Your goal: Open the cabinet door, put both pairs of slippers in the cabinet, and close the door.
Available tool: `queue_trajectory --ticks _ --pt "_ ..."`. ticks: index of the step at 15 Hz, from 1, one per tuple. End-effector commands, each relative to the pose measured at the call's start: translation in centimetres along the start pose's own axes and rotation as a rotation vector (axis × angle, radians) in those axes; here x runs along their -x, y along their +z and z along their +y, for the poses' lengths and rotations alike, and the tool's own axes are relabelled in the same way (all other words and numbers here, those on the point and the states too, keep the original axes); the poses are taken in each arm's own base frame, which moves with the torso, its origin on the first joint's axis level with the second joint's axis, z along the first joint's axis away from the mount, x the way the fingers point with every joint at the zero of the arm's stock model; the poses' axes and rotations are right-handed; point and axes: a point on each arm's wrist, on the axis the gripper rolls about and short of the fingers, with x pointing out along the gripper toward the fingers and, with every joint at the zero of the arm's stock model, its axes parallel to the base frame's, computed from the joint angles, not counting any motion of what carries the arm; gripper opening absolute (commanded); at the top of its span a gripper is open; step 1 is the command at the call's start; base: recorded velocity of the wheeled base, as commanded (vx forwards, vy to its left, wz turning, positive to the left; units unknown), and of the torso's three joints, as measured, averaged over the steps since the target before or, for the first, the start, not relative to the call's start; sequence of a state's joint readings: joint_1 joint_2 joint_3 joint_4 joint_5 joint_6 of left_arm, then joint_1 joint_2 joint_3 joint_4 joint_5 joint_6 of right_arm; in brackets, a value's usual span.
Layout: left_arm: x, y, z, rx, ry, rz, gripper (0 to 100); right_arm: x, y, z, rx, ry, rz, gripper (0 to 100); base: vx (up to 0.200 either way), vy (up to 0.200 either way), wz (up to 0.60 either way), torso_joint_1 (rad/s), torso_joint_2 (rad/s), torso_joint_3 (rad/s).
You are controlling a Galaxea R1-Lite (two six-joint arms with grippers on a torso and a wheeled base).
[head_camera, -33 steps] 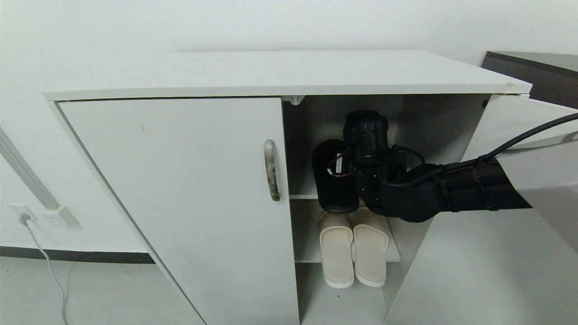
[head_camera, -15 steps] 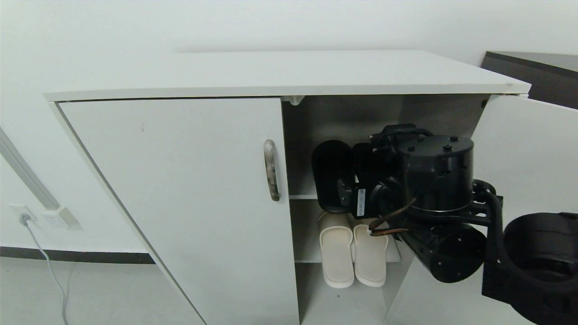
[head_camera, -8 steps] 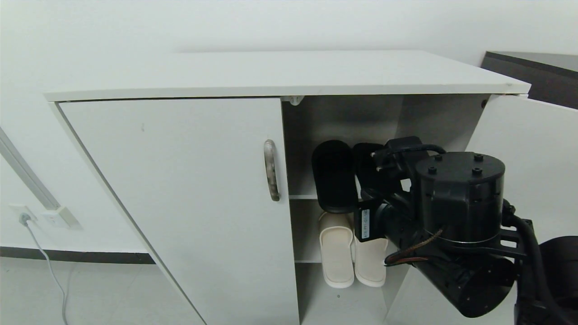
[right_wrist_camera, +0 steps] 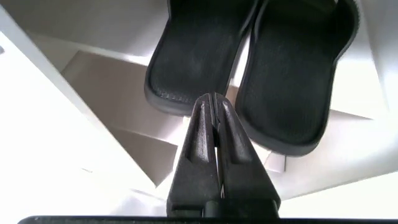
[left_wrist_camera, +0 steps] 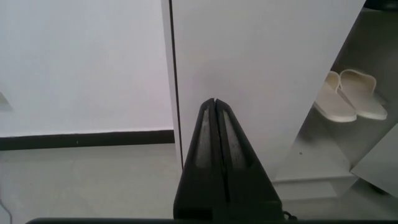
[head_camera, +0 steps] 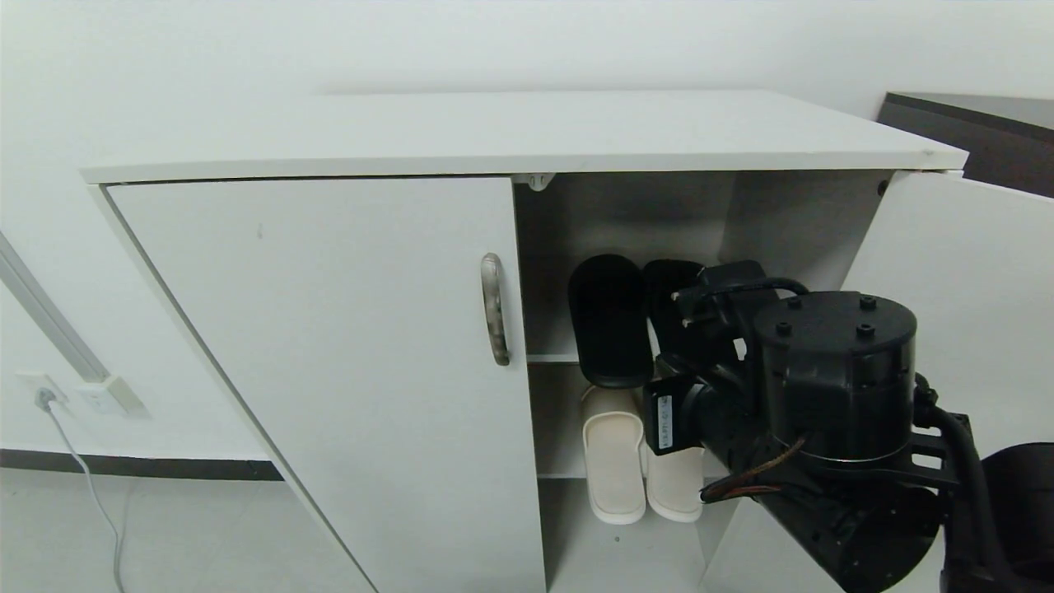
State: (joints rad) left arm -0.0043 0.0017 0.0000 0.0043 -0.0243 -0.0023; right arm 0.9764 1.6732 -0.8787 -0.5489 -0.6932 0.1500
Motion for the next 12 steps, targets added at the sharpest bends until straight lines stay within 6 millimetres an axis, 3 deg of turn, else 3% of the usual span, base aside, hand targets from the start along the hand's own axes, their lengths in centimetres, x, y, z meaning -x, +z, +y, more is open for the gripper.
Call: queue_trajectory --ticks 1,12 --pt "-0.01 0.00 0.00 0.001 -0.001 0.002 0 -0.09 -0.30 0.18 0.005 0.003 0.006 0 -0.200 0.000 0.00 0.012 0.00 -0.002" --pt "-0.01 0.00 0.00 0.001 -0.001 0.002 0 -0.21 -0.96 0.06 0.018 0.022 0.025 0 -0.200 0.000 0.00 0.001 0.00 0.002"
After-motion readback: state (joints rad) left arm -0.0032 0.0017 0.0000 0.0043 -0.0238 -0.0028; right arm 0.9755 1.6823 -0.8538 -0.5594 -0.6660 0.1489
